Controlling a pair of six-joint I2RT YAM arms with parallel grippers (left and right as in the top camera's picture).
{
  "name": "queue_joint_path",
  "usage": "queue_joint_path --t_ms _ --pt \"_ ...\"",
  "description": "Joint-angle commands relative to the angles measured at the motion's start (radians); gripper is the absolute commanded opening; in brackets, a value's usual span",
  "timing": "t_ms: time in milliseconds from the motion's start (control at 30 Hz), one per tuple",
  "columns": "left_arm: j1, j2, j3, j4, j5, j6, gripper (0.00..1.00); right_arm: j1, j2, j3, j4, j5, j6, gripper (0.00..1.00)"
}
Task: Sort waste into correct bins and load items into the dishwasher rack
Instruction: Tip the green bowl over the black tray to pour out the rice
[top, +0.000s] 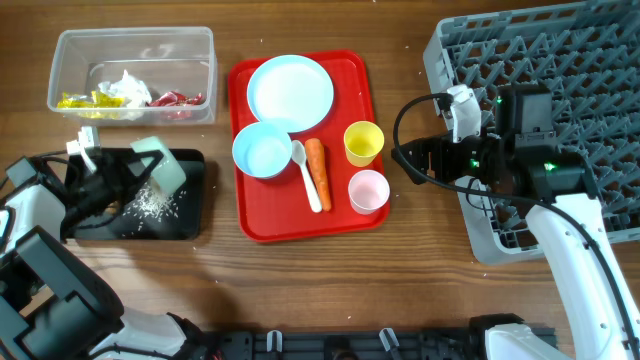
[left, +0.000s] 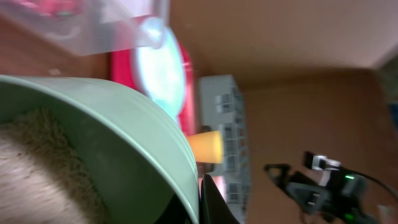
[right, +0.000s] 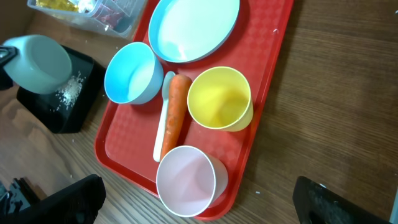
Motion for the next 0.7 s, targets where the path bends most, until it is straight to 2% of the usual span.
queue_joint_path --t_ms 0,100,333,500,667 --pt "0.005 0.0 -0.004 -0.016 0.188 0.027 0.04 -0.002 0.008 0.018 0.001 0.002 0.008 0.99" --pt "0.005 0.0 -0.004 -0.049 0.225 0.017 0.04 -0.002 0.008 0.018 0.001 0.002 0.008 0.99" --pt "0.021 0.0 -0.003 -0.049 0.225 -0.094 0.04 -0.002 0.008 0.018 -0.003 0.002 0.005 0.99" --pt "0.153 0.0 0.002 -0.049 0.225 -0.116 0.04 -0.002 0.008 0.018 -0.006 0.002 0.006 1.0" --pt "0.293 0.0 0.002 -0.02 0.226 -0.191 0.04 -0.002 0.008 0.018 -0.009 0.002 0.008 0.99"
